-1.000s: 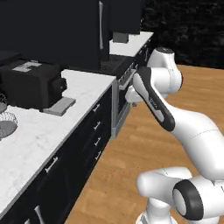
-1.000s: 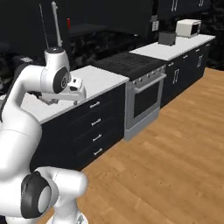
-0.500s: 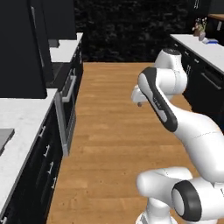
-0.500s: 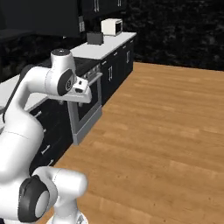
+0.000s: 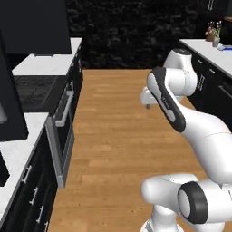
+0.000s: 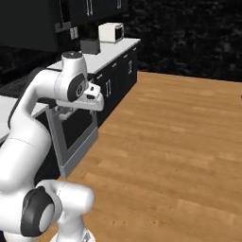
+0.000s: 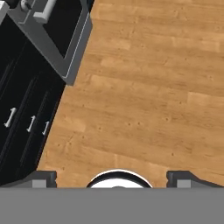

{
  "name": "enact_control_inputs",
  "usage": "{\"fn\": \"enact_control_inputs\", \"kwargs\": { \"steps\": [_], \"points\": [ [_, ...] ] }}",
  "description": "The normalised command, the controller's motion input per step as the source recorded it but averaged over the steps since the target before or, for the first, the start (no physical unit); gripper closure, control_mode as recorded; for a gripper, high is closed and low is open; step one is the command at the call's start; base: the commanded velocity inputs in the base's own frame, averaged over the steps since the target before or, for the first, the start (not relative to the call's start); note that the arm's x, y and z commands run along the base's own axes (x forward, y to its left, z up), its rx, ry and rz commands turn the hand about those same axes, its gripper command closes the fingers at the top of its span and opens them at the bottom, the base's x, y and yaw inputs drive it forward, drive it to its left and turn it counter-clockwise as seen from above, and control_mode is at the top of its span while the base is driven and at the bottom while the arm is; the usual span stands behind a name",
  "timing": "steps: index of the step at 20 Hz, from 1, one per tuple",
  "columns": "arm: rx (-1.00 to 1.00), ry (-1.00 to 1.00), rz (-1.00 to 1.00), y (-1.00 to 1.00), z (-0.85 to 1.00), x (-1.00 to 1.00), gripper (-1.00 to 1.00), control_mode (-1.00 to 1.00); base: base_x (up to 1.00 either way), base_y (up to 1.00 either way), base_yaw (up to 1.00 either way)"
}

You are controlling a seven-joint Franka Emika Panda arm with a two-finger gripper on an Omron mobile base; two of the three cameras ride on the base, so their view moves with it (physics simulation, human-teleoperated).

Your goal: Gather all objects into one cabinet and sort the glasses and bowls to opposite sides.

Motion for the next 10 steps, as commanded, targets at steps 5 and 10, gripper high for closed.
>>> {"fn": "enact_control_inputs", "kwargs": {
  "steps": [5,10],
  "points": [
    [0.00,0.00,0.00,0.00,0.00,0.00,-1.00,1.00,1.00,0.00,0.14],
    [0.00,0.00,0.00,0.00,0.00,0.00,-1.00,1.00,0.87,0.00,0.41]
  ]
}}
